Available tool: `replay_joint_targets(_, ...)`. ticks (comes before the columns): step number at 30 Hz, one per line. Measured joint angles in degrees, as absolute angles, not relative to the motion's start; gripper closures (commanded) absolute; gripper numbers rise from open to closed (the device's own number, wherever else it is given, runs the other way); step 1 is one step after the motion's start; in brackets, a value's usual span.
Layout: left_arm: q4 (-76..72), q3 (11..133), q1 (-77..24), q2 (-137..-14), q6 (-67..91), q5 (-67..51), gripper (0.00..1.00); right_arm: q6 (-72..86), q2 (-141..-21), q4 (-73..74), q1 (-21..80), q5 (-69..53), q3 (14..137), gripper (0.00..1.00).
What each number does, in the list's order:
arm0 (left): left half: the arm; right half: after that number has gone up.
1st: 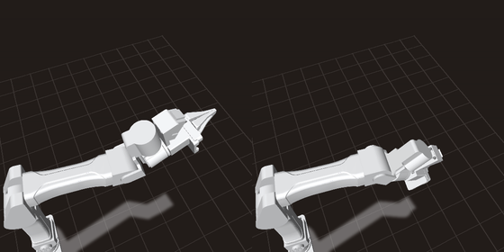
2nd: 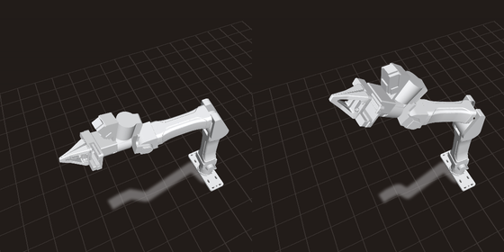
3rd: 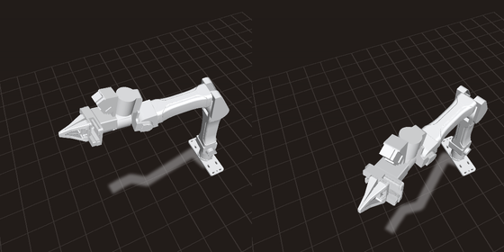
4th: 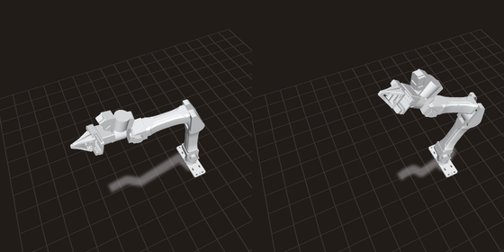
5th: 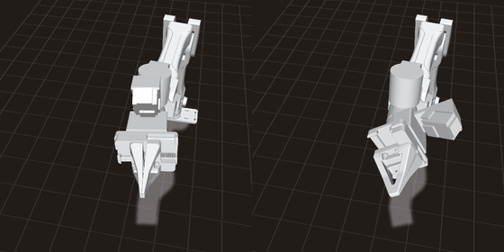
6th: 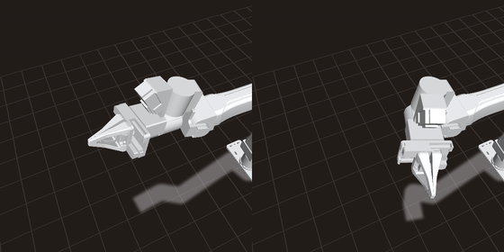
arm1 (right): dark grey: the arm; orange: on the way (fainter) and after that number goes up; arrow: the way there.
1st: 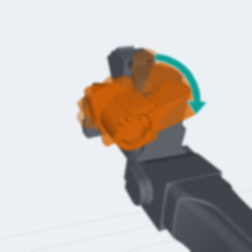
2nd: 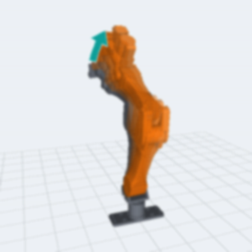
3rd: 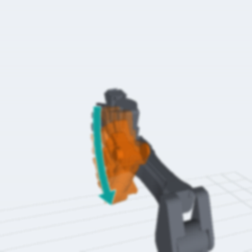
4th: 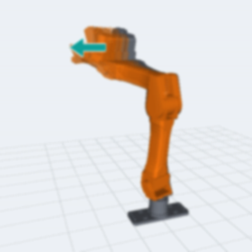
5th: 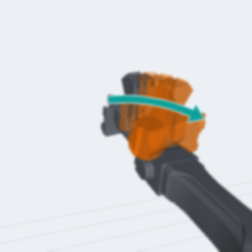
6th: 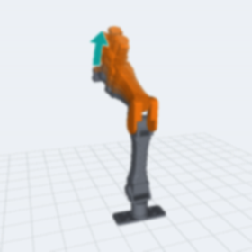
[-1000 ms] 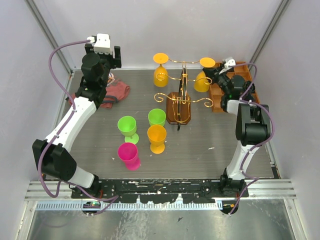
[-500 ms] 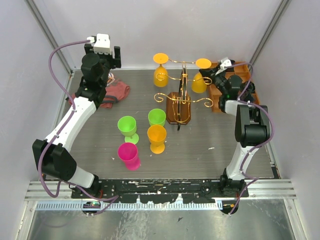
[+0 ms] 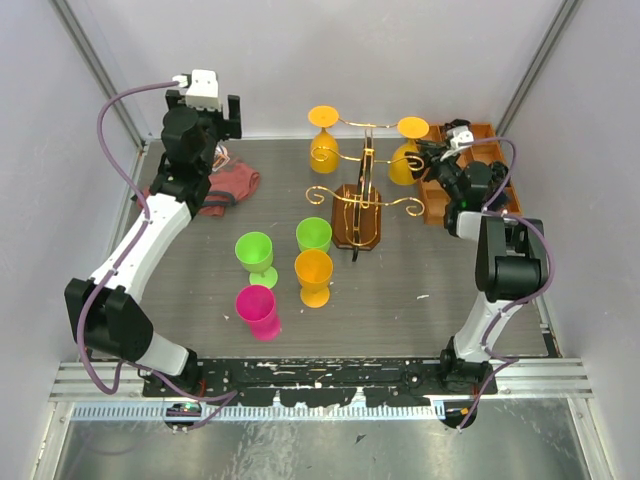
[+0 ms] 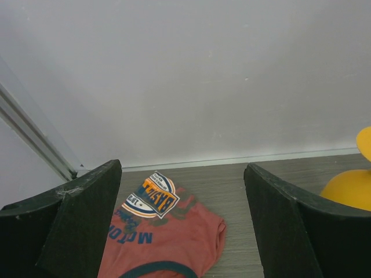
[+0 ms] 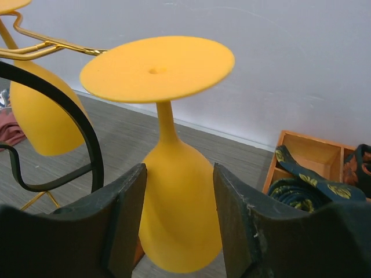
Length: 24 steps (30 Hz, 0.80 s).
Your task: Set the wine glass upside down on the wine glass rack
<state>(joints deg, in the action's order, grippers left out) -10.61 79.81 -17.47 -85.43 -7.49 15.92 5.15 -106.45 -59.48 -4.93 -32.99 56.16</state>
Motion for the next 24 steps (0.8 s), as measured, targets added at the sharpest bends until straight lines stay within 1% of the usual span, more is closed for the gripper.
replay_joint_targets(8, -6.4, 79.8, -15.7, -85.3, -6.4, 15.9, 0.04, 4.5, -100.4, -56.8, -8.3, -31.0, 52.4, 0.44)
replay_joint_targets(12, -3.7, 79.8, -15.1, -85.1, -5.8, 15.6, 0.03, 1.5, -94.4, -49.9, -9.1, -28.1, 51.6, 0.43)
replay_joint_targets(16, -2.2, 79.1, -15.0, -84.4, -5.7, 15.0, 0.02, -2.1, -86.9, -39.1, -9.1, -24.2, 52.4, 0.42)
replay_joint_targets(19, -1.2, 78.4, -14.9, -83.9, -5.4, 14.4, 0.02, -3.5, -82.9, -29.4, -9.1, -21.4, 57.0, 0.42)
replay_joint_targets(24, 1.3, 77.0, -14.9, -83.8, -4.7, 12.0, 0.02, -3.1, -82.0, -12.6, -9.1, -18.2, 72.8, 0.43)
